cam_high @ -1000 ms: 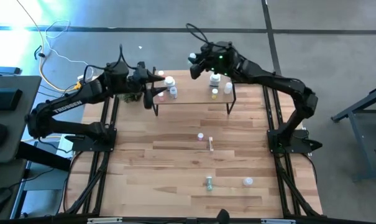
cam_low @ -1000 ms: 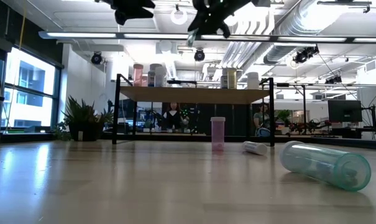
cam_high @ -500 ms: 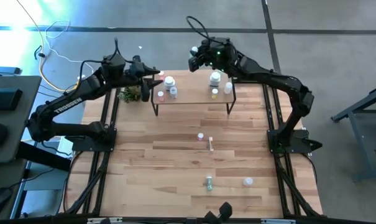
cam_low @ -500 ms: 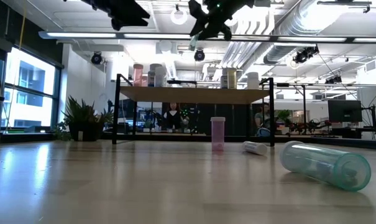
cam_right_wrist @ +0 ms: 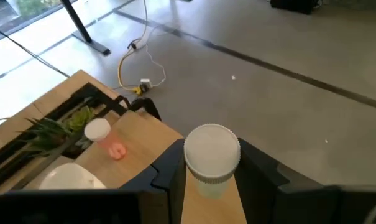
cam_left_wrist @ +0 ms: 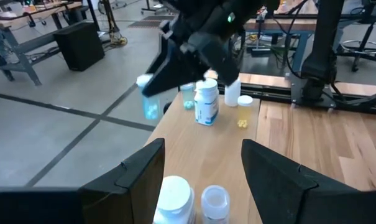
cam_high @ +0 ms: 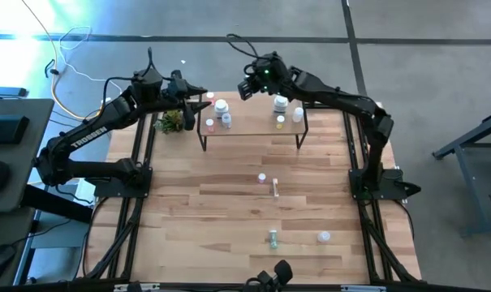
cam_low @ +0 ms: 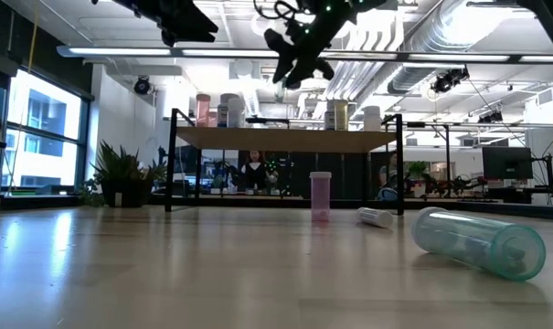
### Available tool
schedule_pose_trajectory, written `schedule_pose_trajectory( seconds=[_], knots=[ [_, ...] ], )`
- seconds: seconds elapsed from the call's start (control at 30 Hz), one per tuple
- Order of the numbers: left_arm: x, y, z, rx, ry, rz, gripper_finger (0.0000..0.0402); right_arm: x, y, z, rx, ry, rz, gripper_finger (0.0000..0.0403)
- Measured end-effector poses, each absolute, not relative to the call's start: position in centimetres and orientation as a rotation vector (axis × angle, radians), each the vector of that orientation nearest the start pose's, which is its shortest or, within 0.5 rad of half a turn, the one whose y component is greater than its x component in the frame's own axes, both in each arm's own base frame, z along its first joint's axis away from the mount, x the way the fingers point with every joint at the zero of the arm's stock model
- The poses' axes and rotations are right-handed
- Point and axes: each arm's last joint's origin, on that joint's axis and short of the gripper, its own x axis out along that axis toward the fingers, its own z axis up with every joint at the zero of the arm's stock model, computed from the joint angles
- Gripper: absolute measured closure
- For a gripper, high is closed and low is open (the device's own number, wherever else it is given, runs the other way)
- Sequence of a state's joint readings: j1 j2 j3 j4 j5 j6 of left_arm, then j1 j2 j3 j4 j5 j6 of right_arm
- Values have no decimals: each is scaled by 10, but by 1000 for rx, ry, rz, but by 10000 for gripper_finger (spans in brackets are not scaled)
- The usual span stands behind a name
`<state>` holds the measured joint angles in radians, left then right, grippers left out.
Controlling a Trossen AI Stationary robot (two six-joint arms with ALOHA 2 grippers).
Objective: Pick and place medicine bottles onto shelf by color
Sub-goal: Put the left green pill bottle on the shelf
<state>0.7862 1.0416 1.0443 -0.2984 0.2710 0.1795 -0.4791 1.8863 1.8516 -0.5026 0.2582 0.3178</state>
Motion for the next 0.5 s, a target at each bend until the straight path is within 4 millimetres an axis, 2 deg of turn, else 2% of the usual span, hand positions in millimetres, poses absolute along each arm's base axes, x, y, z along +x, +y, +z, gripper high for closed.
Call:
schedule_pose_trajectory(
  seconds=[0.13,0.5],
  knots=[
    [163,152,364,23,303,485,197,388,-208,339,389,474,-796,299],
    [163,152,364,23,304,486,197,402,-205,315,434,539,-786,299]
  ],
)
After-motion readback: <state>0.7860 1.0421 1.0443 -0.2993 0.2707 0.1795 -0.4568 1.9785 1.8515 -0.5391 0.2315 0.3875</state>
